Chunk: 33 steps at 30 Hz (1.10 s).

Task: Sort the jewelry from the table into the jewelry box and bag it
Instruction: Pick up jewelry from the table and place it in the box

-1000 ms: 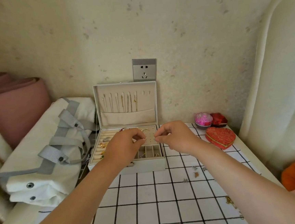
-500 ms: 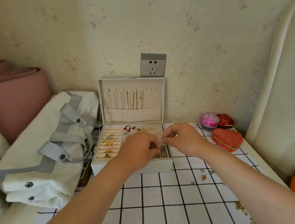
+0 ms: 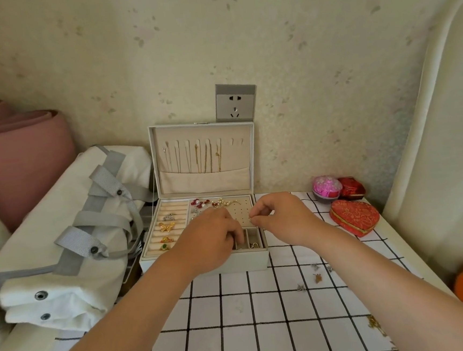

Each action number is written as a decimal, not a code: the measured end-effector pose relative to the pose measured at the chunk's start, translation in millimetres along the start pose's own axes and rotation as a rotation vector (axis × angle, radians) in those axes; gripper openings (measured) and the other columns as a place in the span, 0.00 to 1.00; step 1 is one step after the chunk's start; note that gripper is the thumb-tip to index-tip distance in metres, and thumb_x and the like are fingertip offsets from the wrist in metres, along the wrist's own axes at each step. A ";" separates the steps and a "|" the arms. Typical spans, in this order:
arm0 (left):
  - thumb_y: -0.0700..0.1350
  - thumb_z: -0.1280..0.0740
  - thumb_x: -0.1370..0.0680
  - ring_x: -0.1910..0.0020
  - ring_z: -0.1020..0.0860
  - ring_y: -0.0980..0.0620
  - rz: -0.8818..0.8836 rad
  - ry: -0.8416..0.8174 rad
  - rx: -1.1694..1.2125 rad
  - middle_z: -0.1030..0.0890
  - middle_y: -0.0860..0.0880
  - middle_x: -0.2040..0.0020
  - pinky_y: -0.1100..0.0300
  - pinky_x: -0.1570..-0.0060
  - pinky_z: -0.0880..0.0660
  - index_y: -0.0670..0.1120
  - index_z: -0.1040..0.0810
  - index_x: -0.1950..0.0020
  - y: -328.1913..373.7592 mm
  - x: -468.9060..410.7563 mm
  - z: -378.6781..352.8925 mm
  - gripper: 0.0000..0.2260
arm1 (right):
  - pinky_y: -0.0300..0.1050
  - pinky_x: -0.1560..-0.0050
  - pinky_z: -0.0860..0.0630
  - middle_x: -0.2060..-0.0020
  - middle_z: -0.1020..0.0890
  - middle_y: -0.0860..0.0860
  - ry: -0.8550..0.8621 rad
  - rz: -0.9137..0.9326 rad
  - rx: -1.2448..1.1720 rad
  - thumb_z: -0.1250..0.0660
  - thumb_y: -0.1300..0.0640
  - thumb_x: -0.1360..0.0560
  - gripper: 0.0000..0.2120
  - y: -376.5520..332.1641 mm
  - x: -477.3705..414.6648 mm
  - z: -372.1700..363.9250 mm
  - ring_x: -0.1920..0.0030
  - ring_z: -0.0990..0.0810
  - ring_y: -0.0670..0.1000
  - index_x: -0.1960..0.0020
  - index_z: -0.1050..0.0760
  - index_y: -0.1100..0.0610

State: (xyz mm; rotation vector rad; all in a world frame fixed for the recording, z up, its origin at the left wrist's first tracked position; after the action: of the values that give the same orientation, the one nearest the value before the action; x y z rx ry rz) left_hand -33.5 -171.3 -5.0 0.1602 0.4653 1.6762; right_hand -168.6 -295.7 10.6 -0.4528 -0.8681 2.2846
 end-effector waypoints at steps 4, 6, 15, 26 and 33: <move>0.39 0.40 0.23 0.45 0.35 0.54 -0.085 -0.060 -0.120 0.28 0.56 0.47 0.56 0.42 0.34 0.59 0.16 0.47 3.6 3.4 0.2 0.18 | 0.32 0.58 0.30 0.62 0.18 0.42 -0.001 0.005 -0.024 0.27 0.56 0.25 0.08 -1.2 0.9 0.2 0.59 0.21 0.40 0.59 0.20 0.44; 0.40 0.40 0.23 0.45 0.36 0.55 -0.108 -0.057 -0.174 0.29 0.56 0.46 0.57 0.44 0.36 0.59 0.17 0.44 5.0 3.9 0.7 0.18 | 0.33 0.58 0.29 0.62 0.18 0.42 -0.003 0.007 -0.023 0.27 0.56 0.25 0.08 -1.4 1.0 -0.7 0.59 0.20 0.40 0.59 0.20 0.44; 0.42 0.40 0.23 0.44 0.34 0.55 -0.023 0.081 -0.134 0.26 0.56 0.46 0.55 0.43 0.31 0.58 0.19 0.41 0.7 2.1 1.2 0.17 | 0.36 0.53 0.25 0.61 0.17 0.44 0.000 0.012 -0.028 0.27 0.56 0.26 0.08 -1.6 0.2 -0.7 0.58 0.19 0.43 0.60 0.20 0.44; 0.45 0.41 0.22 0.42 0.35 0.55 0.006 0.055 -0.097 0.27 0.56 0.43 0.54 0.39 0.32 0.56 0.19 0.41 2.5 1.9 -3.7 0.16 | 0.32 0.56 0.28 0.60 0.17 0.43 -0.012 0.018 -0.050 0.28 0.57 0.25 0.07 -4.2 -0.1 -4.1 0.58 0.20 0.40 0.58 0.19 0.45; 0.42 0.38 0.23 0.43 0.28 0.52 0.066 0.133 -0.095 0.24 0.53 0.45 0.55 0.44 0.28 0.53 0.22 0.39 -2.9 3.3 6.6 0.15 | 0.33 0.55 0.26 0.63 0.16 0.42 -0.032 0.021 -0.082 0.26 0.57 0.26 0.05 -13.5 -3.4 -14.3 0.59 0.20 0.39 0.58 0.16 0.47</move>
State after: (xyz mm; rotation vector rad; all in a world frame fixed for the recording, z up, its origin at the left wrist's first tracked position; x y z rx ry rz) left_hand -29.0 -166.4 -0.6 -0.0057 0.4831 1.7770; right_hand -152.8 -283.6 9.9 -0.4646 -0.9795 2.2873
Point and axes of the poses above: each hand's wrist, its own x-axis away from the middle knuckle, its own z-axis out of the back of the hand, y = z × x, the point moved 2 cm from there along -x, towards the middle knuckle
